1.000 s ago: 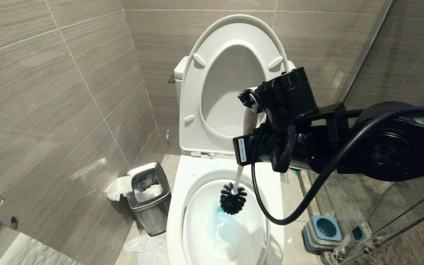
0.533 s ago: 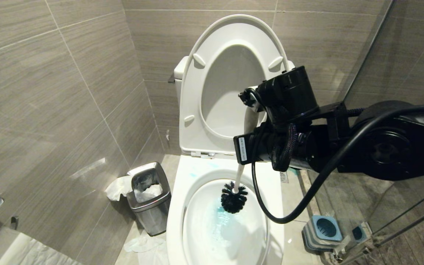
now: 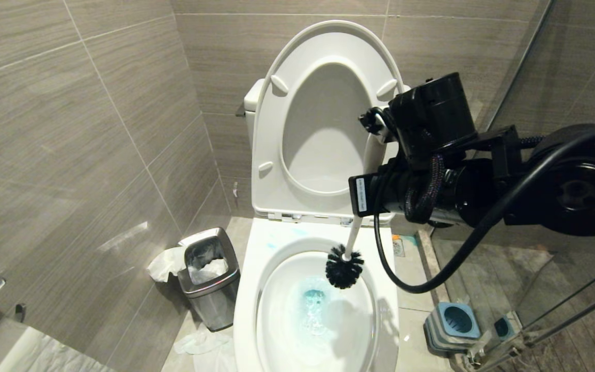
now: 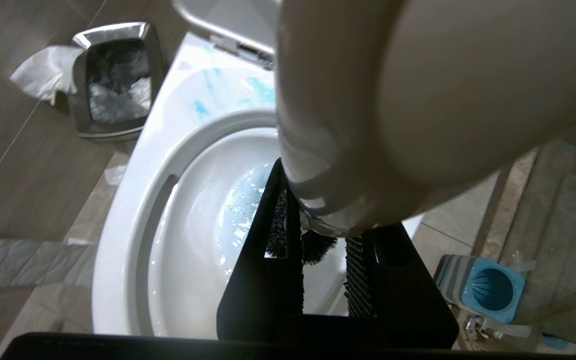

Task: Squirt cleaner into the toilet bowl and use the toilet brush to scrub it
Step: Put the toilet brush back

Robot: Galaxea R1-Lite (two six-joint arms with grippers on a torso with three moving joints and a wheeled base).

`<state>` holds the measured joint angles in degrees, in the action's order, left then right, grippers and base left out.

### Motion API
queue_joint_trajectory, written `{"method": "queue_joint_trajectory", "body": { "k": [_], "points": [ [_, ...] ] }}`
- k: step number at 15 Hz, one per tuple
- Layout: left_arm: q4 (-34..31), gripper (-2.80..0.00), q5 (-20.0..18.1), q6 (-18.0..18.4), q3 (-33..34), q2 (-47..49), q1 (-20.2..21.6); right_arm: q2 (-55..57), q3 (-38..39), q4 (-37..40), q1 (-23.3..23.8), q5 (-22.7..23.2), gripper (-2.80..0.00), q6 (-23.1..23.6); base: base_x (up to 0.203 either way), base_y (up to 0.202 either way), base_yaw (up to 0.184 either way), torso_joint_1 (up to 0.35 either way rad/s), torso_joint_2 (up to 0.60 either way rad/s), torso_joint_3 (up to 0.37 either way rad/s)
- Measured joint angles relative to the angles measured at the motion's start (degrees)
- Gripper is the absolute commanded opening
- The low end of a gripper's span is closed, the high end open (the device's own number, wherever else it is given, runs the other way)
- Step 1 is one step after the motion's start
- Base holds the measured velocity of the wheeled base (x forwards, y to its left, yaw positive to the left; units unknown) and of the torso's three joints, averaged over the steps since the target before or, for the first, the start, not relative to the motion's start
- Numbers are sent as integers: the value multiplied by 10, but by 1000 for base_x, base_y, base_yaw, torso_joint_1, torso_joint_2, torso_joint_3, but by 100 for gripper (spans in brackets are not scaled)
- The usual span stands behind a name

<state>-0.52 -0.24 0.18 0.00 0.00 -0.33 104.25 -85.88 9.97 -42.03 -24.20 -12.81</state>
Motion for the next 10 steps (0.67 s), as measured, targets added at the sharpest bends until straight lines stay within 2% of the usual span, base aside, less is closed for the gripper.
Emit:
{"method": "queue_joint_trajectory", "body": {
  "k": [10],
  "points": [
    [0,-280,0,0,0,0,0,-52,7,41,113,-2,-280,1,0,0,0,0,0,0]
  ]
}}
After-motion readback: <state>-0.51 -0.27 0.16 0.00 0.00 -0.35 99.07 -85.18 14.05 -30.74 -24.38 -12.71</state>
